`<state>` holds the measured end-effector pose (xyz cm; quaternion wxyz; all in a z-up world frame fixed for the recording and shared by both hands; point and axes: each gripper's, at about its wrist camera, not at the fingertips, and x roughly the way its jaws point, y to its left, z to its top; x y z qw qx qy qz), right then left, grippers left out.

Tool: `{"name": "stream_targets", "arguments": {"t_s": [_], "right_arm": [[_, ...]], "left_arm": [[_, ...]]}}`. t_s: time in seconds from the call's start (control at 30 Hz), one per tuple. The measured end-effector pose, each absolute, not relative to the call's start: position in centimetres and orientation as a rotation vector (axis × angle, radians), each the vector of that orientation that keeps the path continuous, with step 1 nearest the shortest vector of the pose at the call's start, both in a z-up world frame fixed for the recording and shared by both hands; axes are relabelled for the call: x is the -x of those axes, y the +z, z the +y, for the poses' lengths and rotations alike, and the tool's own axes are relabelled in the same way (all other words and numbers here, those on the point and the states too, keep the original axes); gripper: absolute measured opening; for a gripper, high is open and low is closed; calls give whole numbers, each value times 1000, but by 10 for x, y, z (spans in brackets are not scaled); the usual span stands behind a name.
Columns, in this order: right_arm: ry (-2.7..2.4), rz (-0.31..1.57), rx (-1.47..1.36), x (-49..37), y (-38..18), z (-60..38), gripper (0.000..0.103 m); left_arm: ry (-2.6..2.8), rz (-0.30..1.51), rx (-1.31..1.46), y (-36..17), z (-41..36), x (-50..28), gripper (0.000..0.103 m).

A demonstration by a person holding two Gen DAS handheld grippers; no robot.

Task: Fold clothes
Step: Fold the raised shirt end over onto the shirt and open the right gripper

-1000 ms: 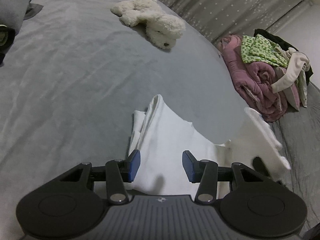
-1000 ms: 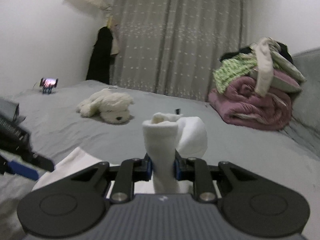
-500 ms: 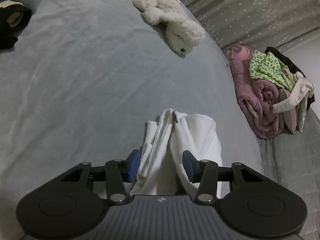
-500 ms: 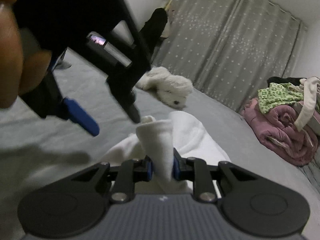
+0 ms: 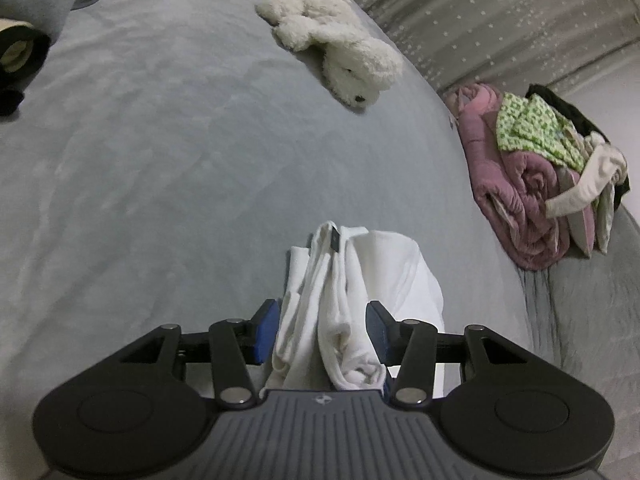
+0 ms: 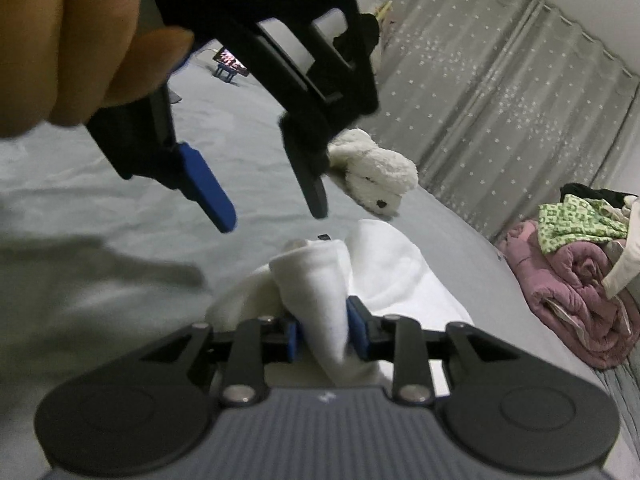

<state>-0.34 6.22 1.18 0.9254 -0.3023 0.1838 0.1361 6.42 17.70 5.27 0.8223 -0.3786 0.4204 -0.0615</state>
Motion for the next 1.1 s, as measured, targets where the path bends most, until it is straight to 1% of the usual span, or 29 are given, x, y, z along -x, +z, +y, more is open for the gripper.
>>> {"name": "stream_targets", "arguments": {"t_s": [0.33, 0.5, 0.67, 0.77, 0.83, 0.87, 0.9, 1.1], "right_arm": [[324, 277, 704, 18, 6, 55, 20], [369, 288, 728, 15, -1, 53, 20], [457, 320, 641, 8, 8, 31, 20], [464, 315, 665, 11, 9, 29, 27], [486, 317, 631, 22, 12, 28, 37], [496, 312, 607, 27, 16, 22, 45], [507, 307, 583, 32, 20, 17, 48], [431, 307, 449, 58, 36, -24, 50]], "left_arm": [[-162, 877, 711, 59, 159, -68, 45], [-197, 880, 682, 62, 160, -72, 45], [-223, 860, 580, 70, 156, -76, 44], [-249, 881, 517, 69, 143, -77, 44], [-245, 910, 450, 67, 133, -79, 44], [-229, 923, 428, 64, 132, -80, 44], [-214, 937, 406, 61, 130, -81, 44], [-190, 964, 348, 56, 125, -82, 44]]}}
